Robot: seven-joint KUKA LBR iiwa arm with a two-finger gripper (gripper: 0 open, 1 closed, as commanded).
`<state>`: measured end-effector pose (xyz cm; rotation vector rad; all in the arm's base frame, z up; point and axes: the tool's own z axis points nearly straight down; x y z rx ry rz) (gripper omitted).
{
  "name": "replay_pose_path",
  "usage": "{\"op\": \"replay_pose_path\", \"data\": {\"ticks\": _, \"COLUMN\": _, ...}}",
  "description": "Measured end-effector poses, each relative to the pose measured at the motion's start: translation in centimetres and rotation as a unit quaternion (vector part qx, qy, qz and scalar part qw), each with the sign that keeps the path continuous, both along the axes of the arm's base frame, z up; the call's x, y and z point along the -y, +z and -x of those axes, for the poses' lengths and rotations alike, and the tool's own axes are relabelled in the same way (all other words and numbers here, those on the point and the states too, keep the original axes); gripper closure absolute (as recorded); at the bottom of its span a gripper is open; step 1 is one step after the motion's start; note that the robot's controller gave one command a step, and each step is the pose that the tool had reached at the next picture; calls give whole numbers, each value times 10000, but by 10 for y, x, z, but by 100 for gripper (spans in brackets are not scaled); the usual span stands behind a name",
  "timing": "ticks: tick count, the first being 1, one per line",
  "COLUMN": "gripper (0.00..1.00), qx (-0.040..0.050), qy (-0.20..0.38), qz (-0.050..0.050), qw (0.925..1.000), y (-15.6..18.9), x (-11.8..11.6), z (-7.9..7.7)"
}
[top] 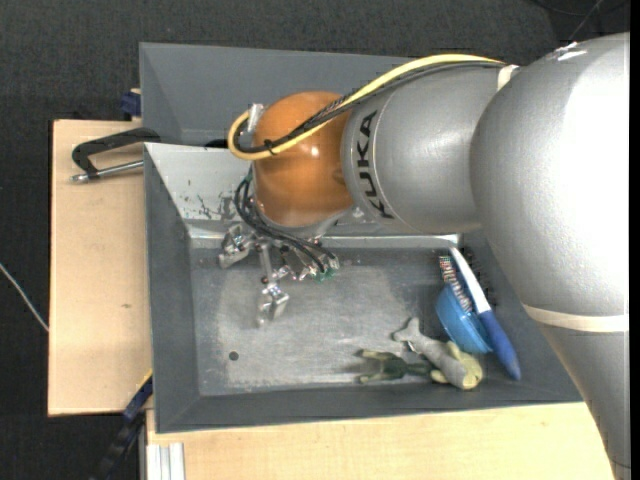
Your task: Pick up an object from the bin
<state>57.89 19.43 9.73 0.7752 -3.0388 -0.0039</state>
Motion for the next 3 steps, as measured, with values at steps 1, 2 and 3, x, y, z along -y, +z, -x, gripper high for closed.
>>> {"op": "replay_pose_path", "data": {"ticks": 1, "gripper": 0, "qx": 20, "qy": 1989, "qz": 1, "qw": 9800, "y": 25, "x": 53, "z": 88}}
{"op": "replay_pose_path", "data": {"ticks": 2, "gripper": 0, "qx": 63, "qy": 3528, "qz": 3, "qw": 9357, "y": 32, "x": 123, "z": 48}}
{"op": "replay_pose_path", "data": {"ticks": 3, "gripper": 0, "qx": 52, "qy": 4320, "qz": -49, "qw": 9018, "y": 23, "x": 229, "z": 63}}
